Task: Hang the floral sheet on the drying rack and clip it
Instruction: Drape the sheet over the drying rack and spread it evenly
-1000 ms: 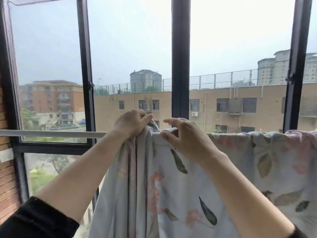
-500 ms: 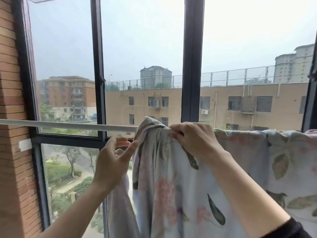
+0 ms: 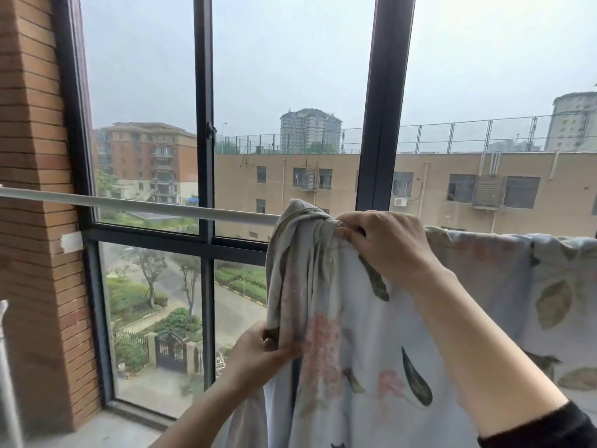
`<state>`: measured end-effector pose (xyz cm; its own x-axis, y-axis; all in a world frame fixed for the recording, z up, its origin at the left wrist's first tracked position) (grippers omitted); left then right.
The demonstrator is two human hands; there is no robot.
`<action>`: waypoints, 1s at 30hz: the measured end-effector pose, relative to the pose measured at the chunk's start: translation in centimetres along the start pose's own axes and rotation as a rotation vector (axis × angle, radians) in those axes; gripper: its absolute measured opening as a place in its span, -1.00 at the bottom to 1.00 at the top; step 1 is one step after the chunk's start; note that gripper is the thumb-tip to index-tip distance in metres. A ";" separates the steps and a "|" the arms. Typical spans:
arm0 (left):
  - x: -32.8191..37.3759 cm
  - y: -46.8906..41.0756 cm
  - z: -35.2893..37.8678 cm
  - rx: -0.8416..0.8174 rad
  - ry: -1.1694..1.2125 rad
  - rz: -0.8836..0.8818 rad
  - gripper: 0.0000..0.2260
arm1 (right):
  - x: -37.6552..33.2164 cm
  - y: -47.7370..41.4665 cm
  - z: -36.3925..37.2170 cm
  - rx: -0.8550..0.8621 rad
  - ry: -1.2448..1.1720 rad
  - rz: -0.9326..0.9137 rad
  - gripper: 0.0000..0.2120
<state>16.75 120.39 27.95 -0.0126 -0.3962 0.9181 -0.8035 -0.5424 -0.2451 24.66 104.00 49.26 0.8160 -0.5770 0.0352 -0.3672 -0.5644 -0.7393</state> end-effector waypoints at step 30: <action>19.9 -12.7 -11.6 0.288 -0.877 0.325 -0.53 | 6.2 -1.1 -0.9 0.011 -0.122 0.453 -0.83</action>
<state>19.85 127.99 52.91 0.3327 -0.9055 0.2633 -0.6617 -0.4231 -0.6190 29.78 100.51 50.94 0.6214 -0.6899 -0.3714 -0.6943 -0.2653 -0.6690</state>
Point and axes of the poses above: each hand's wrist, its own y-axis away from the middle knuckle, its own z-axis out of the palm, x = y × z, the point moved 10 cm from there along -y, towards the middle knuckle
